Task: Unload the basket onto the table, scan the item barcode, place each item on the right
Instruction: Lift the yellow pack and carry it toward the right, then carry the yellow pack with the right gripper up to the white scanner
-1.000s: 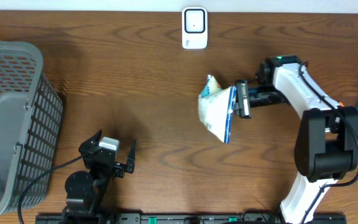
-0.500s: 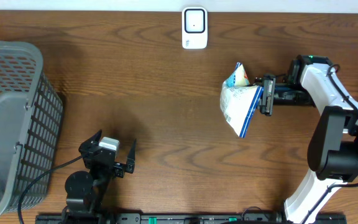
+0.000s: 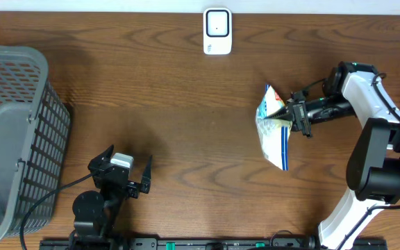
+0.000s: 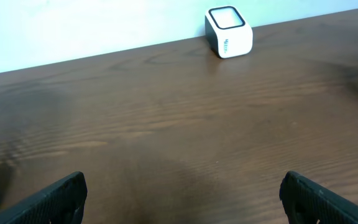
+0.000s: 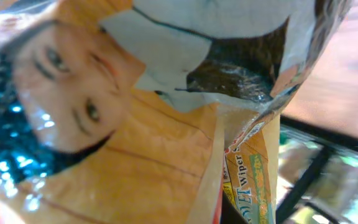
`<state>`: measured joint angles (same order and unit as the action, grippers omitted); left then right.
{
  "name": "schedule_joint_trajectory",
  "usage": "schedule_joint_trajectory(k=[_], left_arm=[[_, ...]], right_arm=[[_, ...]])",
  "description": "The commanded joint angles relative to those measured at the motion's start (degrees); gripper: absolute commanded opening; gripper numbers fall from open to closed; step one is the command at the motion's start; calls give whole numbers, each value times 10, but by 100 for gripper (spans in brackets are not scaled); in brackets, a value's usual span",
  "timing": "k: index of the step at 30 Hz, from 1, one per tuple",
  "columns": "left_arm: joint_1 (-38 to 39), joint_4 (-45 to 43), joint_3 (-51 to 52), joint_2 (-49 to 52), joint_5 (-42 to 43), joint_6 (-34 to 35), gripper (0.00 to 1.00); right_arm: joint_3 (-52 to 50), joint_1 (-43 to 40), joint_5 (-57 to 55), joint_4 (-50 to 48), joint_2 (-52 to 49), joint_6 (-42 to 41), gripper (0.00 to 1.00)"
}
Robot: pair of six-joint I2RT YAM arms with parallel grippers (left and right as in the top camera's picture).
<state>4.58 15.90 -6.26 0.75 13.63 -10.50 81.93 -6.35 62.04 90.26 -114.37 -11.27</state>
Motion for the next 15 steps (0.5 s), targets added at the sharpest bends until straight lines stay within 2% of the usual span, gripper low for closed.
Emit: schedule_joint_trajectory(k=[1,5,9,15], left_arm=[[1,12,9,-2,7,1,98],[1,12,9,-2,7,1,98],[1,12,9,-2,7,1,98],[1,12,9,-2,7,1,98]], right_arm=[[7,12,-73,11,4,0,1],[17,10,-160,33,39,-61,1],[35,11,-271,24,121,-181,1],[38,28,-531,-72,262,-472,2]])
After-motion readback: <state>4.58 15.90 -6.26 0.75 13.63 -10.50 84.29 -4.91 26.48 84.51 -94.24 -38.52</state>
